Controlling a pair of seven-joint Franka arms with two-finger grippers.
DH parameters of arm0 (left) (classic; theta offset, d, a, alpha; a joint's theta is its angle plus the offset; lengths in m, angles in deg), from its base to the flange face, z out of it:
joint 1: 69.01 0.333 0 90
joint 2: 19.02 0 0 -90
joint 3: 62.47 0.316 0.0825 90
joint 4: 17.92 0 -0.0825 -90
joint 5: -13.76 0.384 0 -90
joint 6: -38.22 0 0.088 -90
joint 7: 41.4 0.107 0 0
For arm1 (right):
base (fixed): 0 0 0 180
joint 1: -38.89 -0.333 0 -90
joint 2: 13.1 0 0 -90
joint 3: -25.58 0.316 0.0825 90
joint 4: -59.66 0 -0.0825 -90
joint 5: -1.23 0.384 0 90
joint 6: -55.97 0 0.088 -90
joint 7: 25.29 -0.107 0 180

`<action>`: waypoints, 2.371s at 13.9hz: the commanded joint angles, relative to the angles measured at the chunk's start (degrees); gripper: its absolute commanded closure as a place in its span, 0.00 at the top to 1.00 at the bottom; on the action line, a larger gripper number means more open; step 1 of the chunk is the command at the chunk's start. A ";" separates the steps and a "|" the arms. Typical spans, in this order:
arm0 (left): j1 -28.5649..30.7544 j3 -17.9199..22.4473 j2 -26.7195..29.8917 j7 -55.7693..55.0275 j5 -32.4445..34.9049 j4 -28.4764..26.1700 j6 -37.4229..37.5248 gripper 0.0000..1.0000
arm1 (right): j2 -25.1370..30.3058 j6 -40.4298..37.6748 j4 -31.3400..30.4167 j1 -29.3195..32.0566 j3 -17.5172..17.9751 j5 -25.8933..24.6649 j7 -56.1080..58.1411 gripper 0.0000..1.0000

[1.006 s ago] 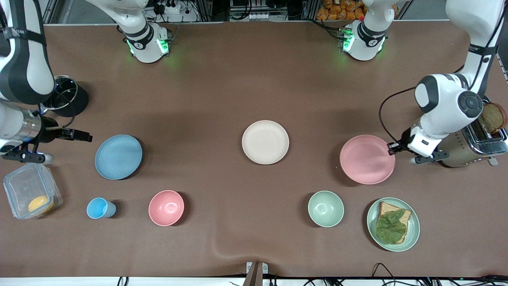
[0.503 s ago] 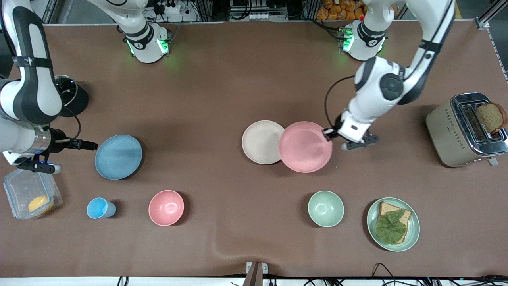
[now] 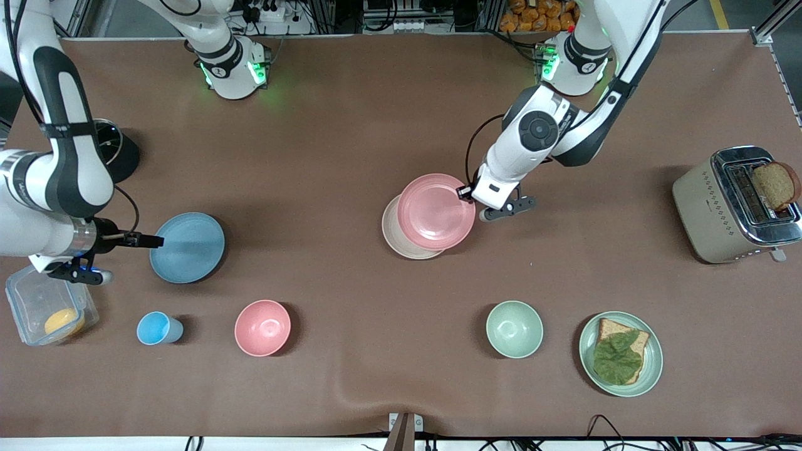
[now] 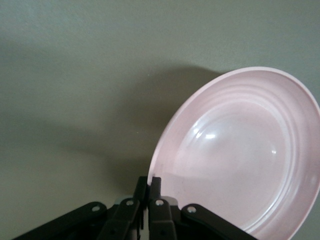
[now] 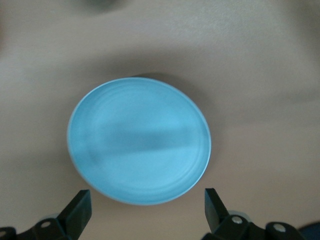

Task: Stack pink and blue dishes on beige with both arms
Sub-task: 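Carry the pink plate with the left gripper onto the beige plate, then release the pink plate with the left gripper while the right gripper grasps the blue plate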

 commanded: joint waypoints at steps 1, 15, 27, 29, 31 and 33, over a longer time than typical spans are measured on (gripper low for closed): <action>-1.47 0.32 -4.98 -4.17 3.72 4.92 -0.09 0.00 | -3.67 4.46 0.70 2.60 0.96 -0.12 3.12 1.00; -3.06 0.49 -9.39 -7.69 8.66 7.30 -0.18 0.00 | -7.37 17.57 -9.22 5.23 1.05 -4.07 6.82 0.84; -3.06 0.58 -10.97 -8.30 8.57 8.97 -0.18 0.54 | -2.20 11.35 -8.96 4.27 1.49 -3.55 8.31 0.04; -3.14 0.58 -11.24 -10.50 8.66 9.93 -0.09 1.00 | 0.01 8.45 -8.79 2.95 1.49 -3.28 7.70 0.04; -2.27 0.67 -8.62 -10.59 8.66 10.20 0.61 1.00 | 0.45 6.86 -8.44 2.60 1.58 -1.71 7.70 0.03; 1.31 0.76 -1.52 -9.98 8.74 10.72 5.84 1.00 | 0.72 4.14 -7.48 1.72 1.66 0.83 7.61 0.03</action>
